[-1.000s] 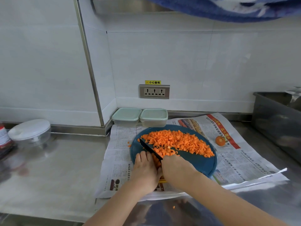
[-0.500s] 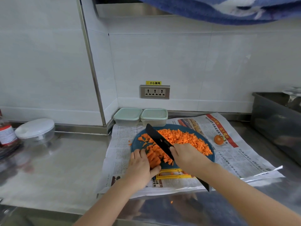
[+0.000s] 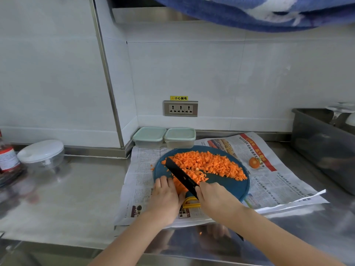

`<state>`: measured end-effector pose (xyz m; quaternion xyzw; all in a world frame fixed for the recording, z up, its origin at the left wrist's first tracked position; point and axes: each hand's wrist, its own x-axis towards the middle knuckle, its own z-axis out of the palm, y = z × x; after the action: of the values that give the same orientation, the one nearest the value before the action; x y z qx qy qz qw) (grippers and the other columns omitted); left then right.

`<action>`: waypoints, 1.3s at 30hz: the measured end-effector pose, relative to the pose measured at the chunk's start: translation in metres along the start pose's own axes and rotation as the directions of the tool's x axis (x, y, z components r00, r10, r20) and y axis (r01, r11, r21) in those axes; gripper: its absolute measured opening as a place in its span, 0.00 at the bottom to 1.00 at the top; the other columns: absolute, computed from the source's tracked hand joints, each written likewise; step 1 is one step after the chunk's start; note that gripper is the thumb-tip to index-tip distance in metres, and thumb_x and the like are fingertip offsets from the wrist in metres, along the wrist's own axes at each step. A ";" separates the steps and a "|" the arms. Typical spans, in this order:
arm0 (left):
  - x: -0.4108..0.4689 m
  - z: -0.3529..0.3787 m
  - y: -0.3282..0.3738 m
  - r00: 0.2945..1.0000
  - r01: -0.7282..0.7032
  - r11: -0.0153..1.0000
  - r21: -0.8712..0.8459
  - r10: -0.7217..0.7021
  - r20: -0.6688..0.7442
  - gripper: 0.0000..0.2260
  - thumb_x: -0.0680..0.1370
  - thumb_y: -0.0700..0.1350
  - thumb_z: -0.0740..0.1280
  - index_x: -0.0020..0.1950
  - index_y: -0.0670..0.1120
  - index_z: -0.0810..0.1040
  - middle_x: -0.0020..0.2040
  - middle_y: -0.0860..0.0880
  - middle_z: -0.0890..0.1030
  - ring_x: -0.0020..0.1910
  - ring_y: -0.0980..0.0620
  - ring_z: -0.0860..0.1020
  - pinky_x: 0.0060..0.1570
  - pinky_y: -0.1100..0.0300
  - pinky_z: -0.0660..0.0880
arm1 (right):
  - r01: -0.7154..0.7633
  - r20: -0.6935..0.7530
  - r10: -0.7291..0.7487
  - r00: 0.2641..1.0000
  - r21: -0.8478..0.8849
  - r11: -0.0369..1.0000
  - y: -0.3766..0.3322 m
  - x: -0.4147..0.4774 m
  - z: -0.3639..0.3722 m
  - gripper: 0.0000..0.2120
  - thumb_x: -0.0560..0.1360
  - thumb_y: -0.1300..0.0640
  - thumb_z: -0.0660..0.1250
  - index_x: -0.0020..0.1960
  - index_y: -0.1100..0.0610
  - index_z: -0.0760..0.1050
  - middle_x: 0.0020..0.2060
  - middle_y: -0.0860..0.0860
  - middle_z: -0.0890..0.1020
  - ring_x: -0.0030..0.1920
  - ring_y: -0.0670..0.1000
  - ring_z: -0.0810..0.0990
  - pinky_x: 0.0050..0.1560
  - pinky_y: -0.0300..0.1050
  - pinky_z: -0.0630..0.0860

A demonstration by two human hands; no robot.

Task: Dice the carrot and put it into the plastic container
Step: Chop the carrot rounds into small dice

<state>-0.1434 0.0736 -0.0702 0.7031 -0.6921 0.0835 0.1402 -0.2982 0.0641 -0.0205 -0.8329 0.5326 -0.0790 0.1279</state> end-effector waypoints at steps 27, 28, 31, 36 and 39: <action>0.008 0.010 0.004 0.999 0.027 0.999 0.034 -0.026 -0.034 0.17 0.64 0.51 0.77 0.44 0.41 0.79 0.38 0.45 0.75 0.37 0.46 0.76 0.35 0.52 0.75 | 0.019 0.136 0.003 0.991 -0.159 0.987 -0.027 0.056 0.006 0.12 0.80 0.62 0.54 0.57 0.63 0.74 0.50 0.58 0.79 0.52 0.60 0.78 0.44 0.48 0.70; 0.007 0.006 0.005 0.999 0.029 0.999 0.030 -0.029 -0.017 0.18 0.71 0.54 0.71 0.50 0.41 0.77 0.44 0.44 0.75 0.43 0.45 0.75 0.42 0.51 0.75 | 0.020 0.148 0.000 0.989 -0.134 0.991 -0.023 0.059 0.001 0.12 0.81 0.61 0.53 0.57 0.63 0.74 0.44 0.56 0.78 0.51 0.59 0.78 0.44 0.47 0.70; 0.009 0.006 -0.001 0.999 0.043 0.998 0.036 -0.043 0.017 0.22 0.80 0.57 0.50 0.63 0.43 0.69 0.57 0.45 0.70 0.56 0.47 0.69 0.57 0.54 0.67 | -0.004 0.165 0.003 0.986 0.001 1.000 -0.011 0.060 -0.011 0.18 0.83 0.56 0.48 0.57 0.65 0.73 0.33 0.50 0.71 0.40 0.54 0.77 0.42 0.47 0.74; 0.012 0.004 -0.016 0.994 0.052 0.998 0.032 -0.055 0.094 0.34 0.77 0.66 0.43 0.71 0.43 0.63 0.62 0.46 0.68 0.61 0.48 0.66 0.61 0.54 0.65 | 0.004 0.078 -0.010 0.997 0.081 0.997 -0.002 0.047 -0.023 0.20 0.84 0.53 0.46 0.53 0.62 0.72 0.38 0.55 0.78 0.38 0.54 0.79 0.40 0.48 0.77; 0.005 -0.002 -0.020 0.990 0.065 0.998 0.028 -0.068 0.124 0.40 0.72 0.68 0.35 0.74 0.45 0.58 0.65 0.48 0.65 0.63 0.49 0.63 0.64 0.57 0.62 | 0.045 0.040 -0.047 0.998 0.041 0.998 -0.008 0.029 -0.019 0.17 0.84 0.53 0.46 0.48 0.60 0.70 0.32 0.50 0.70 0.31 0.49 0.70 0.32 0.42 0.67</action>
<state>-0.1230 0.0697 -0.0683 0.7312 -0.6747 0.0432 0.0908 -0.2845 0.0381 0.0001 -0.8436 0.5090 -0.0755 0.1537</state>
